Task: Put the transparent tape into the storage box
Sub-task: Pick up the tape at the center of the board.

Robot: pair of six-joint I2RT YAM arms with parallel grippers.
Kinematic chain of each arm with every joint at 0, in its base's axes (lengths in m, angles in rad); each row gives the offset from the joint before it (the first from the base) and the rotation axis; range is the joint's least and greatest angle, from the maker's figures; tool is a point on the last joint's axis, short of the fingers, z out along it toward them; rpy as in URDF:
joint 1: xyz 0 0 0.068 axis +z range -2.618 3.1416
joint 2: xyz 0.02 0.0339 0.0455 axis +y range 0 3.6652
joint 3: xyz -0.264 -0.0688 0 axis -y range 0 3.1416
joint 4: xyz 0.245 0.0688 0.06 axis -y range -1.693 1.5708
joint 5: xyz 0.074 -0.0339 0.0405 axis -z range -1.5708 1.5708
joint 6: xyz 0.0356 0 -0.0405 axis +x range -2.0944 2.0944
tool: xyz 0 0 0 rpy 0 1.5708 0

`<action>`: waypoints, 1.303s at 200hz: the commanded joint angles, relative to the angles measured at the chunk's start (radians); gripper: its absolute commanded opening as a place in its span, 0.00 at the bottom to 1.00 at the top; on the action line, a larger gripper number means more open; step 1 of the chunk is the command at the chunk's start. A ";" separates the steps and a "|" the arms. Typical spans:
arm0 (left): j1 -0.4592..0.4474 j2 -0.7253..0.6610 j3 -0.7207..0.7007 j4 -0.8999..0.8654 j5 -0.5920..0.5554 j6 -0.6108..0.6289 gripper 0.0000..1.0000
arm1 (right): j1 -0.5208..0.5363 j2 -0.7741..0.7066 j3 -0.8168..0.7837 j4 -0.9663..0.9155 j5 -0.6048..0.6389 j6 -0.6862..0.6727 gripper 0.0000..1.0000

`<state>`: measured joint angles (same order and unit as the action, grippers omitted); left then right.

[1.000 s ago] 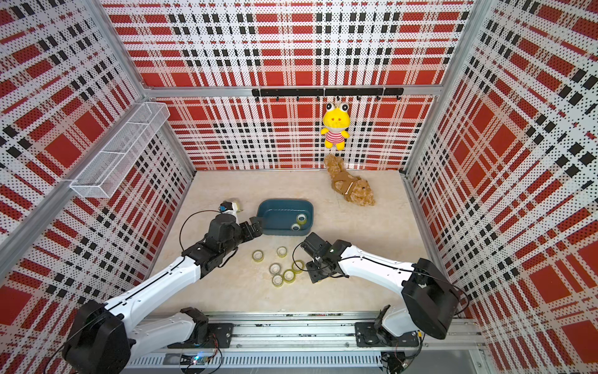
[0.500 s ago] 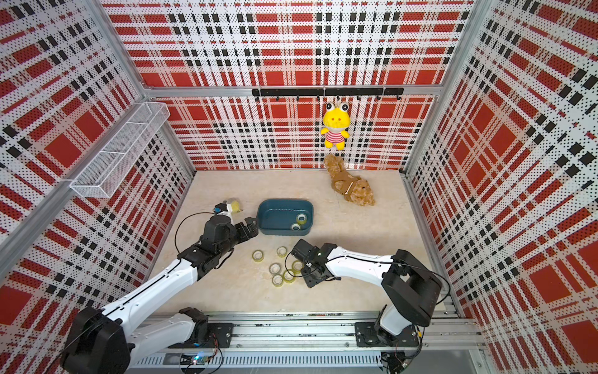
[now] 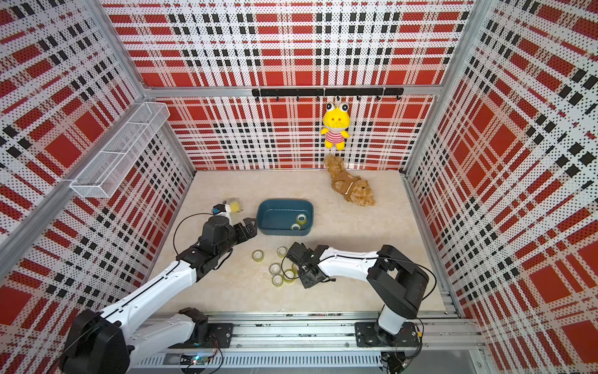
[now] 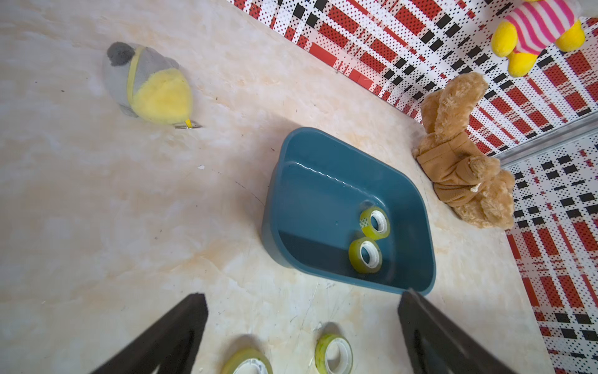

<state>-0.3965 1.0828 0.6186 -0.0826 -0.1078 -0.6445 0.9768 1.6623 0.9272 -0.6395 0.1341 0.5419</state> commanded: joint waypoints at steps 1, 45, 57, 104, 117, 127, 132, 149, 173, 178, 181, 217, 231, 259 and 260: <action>0.010 -0.021 -0.013 0.009 0.013 0.016 0.99 | 0.000 0.023 -0.019 0.002 0.042 0.004 0.01; 0.015 -0.027 -0.013 0.009 0.011 0.016 0.99 | -0.001 -0.097 0.025 -0.070 0.063 0.048 0.00; 0.015 -0.027 -0.011 0.010 0.013 0.016 0.99 | 0.000 -0.132 0.049 -0.095 0.065 0.050 0.00; 0.018 -0.031 -0.001 0.009 0.010 0.017 0.99 | -0.027 -0.179 0.197 -0.170 0.093 0.018 0.00; 0.024 -0.030 0.002 0.010 0.013 0.020 0.99 | -0.055 -0.159 0.251 -0.173 0.078 -0.027 0.00; 0.032 -0.027 0.004 0.010 0.017 0.024 0.99 | -0.084 -0.141 0.297 -0.169 0.047 -0.047 0.00; 0.037 -0.026 0.004 0.011 0.020 0.025 0.99 | -0.102 -0.126 0.321 -0.165 0.026 -0.058 0.00; 0.055 -0.029 0.002 0.011 0.033 0.026 0.99 | -0.166 -0.078 0.401 -0.140 -0.063 -0.087 0.00; 0.077 -0.048 -0.015 0.010 0.040 0.032 0.99 | -0.228 0.041 0.552 -0.136 -0.116 -0.119 0.00; 0.084 -0.054 -0.021 0.010 0.041 0.034 0.99 | -0.237 0.076 0.588 -0.141 -0.122 -0.127 0.00; 0.087 -0.057 -0.023 0.010 0.044 0.035 0.99 | -0.242 0.095 0.610 -0.144 -0.126 -0.131 0.00; 0.117 -0.086 -0.057 0.015 0.079 0.030 0.99 | -0.268 0.337 0.858 -0.186 -0.153 -0.155 0.00; 0.117 -0.093 -0.073 0.028 0.096 0.021 0.99 | -0.271 0.427 0.955 -0.208 -0.163 -0.156 0.00; 0.119 -0.106 -0.093 0.043 0.093 0.017 0.99 | -0.274 0.580 1.131 -0.234 -0.164 -0.152 0.00; 0.118 -0.106 -0.093 0.043 0.092 0.017 0.99 | -0.274 0.584 1.136 -0.235 -0.164 -0.152 0.00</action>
<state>-0.2829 0.9970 0.5407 -0.0689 -0.0334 -0.6273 0.7094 2.1563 1.9484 -0.8261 -0.0147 0.4015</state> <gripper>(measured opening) 0.992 0.130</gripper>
